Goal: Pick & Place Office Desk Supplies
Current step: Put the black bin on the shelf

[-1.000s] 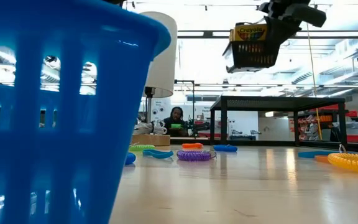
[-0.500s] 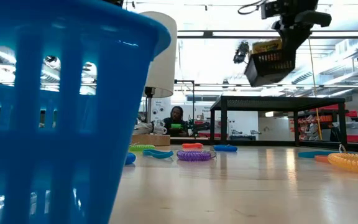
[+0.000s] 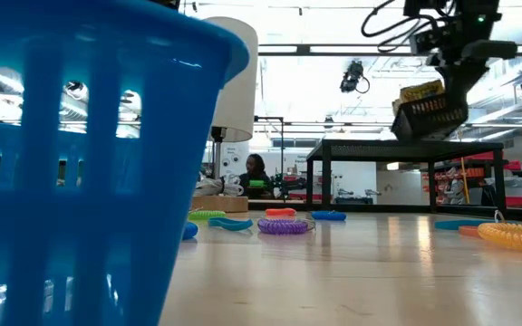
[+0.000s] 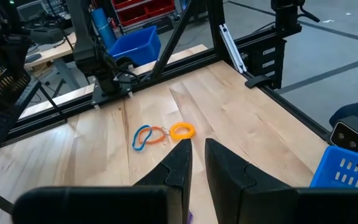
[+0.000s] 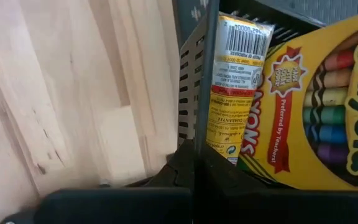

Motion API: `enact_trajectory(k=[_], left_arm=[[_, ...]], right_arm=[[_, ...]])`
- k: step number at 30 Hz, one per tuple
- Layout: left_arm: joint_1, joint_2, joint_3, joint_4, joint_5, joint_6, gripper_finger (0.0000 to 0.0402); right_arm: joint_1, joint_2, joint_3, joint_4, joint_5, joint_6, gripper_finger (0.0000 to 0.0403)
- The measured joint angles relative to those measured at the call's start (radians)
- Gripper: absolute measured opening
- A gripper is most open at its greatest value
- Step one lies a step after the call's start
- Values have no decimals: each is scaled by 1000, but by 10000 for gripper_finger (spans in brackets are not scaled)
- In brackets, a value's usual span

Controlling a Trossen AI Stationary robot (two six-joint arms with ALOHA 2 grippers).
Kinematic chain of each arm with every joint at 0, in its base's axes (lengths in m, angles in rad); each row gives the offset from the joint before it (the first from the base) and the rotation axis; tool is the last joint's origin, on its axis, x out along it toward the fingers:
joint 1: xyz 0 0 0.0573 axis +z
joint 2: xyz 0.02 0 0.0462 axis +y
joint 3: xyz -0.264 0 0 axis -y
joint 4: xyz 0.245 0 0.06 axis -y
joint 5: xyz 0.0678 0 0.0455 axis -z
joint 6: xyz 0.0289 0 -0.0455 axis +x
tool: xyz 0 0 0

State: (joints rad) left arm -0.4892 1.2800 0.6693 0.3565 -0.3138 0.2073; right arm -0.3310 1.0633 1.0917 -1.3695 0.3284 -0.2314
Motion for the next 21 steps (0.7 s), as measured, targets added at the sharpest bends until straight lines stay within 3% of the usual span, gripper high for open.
enact_trajectory(k=[9,21], left_arm=[[0,0,0,12,0,2,53],[0,0,0,15,0,2,53]], right_arm=[[-139,-122,-55,-4,-42,-93,2],[-247,-127,-55,30,-34,-262,2]])
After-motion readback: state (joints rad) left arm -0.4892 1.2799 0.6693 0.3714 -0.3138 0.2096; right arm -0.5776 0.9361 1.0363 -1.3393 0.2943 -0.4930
